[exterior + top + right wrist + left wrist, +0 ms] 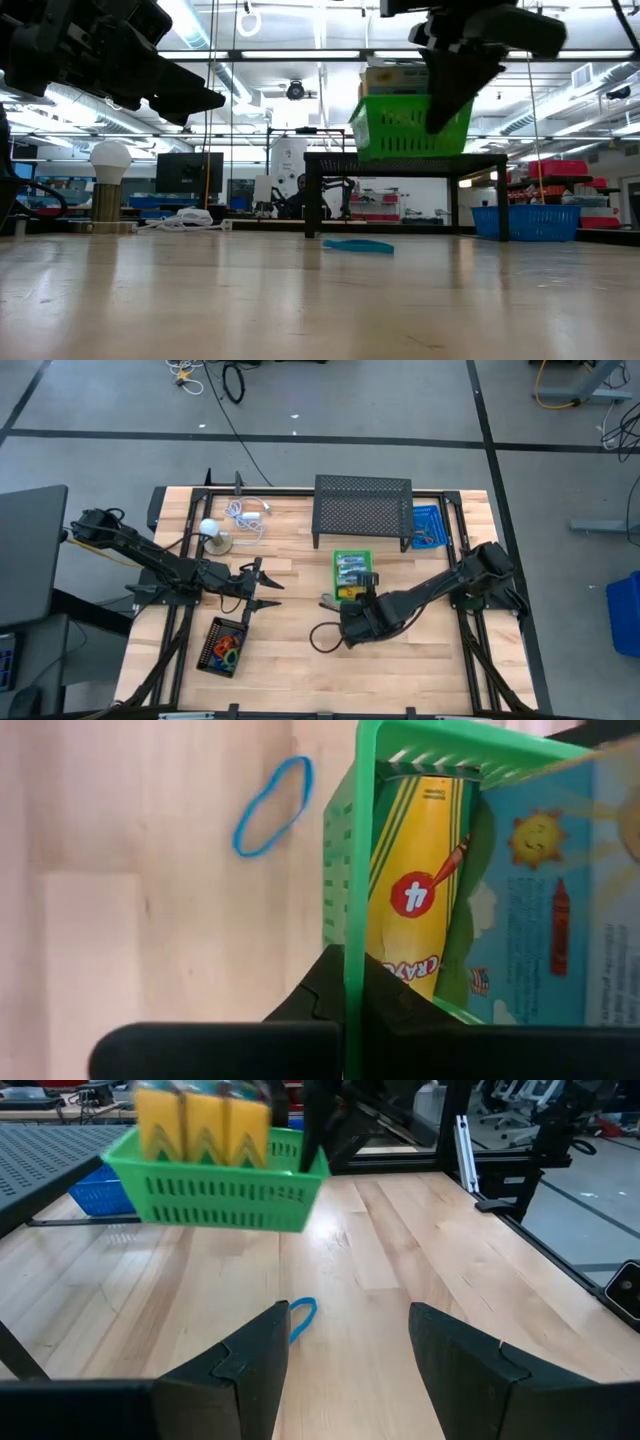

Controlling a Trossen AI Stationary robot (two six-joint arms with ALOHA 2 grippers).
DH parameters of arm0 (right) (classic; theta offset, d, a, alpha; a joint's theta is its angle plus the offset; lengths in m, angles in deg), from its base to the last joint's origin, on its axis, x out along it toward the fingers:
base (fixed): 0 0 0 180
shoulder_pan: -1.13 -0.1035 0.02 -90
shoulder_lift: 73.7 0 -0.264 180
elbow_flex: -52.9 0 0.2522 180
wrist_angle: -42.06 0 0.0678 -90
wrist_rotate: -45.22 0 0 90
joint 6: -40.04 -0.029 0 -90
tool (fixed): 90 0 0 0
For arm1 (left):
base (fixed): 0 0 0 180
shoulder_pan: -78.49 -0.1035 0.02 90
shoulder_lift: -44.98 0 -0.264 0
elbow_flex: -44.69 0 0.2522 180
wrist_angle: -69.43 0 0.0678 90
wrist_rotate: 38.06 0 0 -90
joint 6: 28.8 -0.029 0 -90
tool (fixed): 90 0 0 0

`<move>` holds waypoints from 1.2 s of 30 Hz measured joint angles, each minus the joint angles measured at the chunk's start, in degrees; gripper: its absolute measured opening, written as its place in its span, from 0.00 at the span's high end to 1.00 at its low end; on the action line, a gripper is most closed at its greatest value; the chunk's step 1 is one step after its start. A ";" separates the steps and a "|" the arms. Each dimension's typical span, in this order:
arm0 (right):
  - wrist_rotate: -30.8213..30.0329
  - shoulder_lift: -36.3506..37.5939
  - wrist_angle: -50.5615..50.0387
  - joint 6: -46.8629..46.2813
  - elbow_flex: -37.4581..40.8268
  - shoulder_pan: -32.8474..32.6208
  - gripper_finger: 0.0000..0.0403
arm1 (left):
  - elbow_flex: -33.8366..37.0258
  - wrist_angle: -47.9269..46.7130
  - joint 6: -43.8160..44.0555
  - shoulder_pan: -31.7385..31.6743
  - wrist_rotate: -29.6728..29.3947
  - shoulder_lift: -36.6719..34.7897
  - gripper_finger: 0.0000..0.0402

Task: Pick & Place Office Desk Supplies
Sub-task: Put the green bin on the shelf

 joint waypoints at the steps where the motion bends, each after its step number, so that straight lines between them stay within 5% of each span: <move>1: 0.05 0.47 0.10 0.33 0.10 0.52 1.00 | 0.00 0.00 0.00 0.02 0.00 0.00 0.47; 22: -0.83 10.95 -1.59 17.25 0.52 15.78 1.00 | 0.00 0.02 0.14 0.06 0.66 0.00 0.47; 36: 6.93 14.39 2.60 30.86 0.55 30.76 1.00 | 0.00 -0.33 0.13 0.04 0.68 0.00 0.47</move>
